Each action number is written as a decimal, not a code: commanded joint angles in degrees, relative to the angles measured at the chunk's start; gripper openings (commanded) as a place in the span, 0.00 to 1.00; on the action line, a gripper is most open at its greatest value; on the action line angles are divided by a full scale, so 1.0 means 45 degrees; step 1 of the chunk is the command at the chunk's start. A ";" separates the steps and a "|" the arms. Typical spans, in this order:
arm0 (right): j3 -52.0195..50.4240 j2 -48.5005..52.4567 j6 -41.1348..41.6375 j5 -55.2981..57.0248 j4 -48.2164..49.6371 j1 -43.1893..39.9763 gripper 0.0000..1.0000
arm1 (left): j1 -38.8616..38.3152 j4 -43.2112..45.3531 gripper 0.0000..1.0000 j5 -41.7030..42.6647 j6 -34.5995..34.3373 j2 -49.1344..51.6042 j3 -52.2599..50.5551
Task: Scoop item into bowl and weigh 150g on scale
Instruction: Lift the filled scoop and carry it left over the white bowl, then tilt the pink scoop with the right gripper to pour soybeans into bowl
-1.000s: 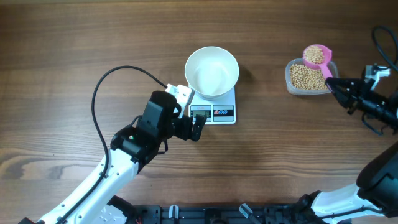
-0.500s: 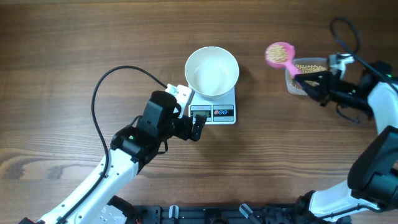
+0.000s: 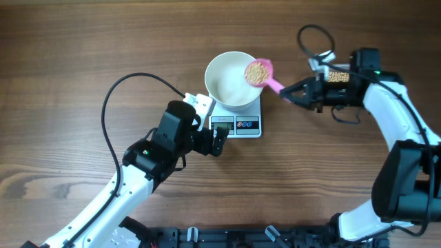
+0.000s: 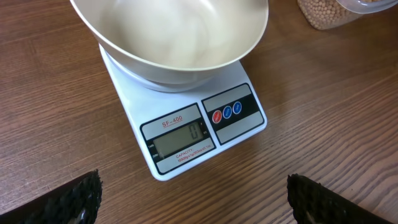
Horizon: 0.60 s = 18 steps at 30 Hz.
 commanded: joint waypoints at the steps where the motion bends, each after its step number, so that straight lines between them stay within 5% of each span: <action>1: 0.0748 -0.0690 0.0267 0.2390 0.0068 0.0714 0.04 | -0.0044 0.0029 1.00 0.0194 0.0296 0.0044 -0.0063; 18: 0.1768 -0.1258 -0.0806 1.0035 0.1758 0.4488 0.04 | -0.0044 0.0029 1.00 0.0194 0.0291 0.0044 -0.0058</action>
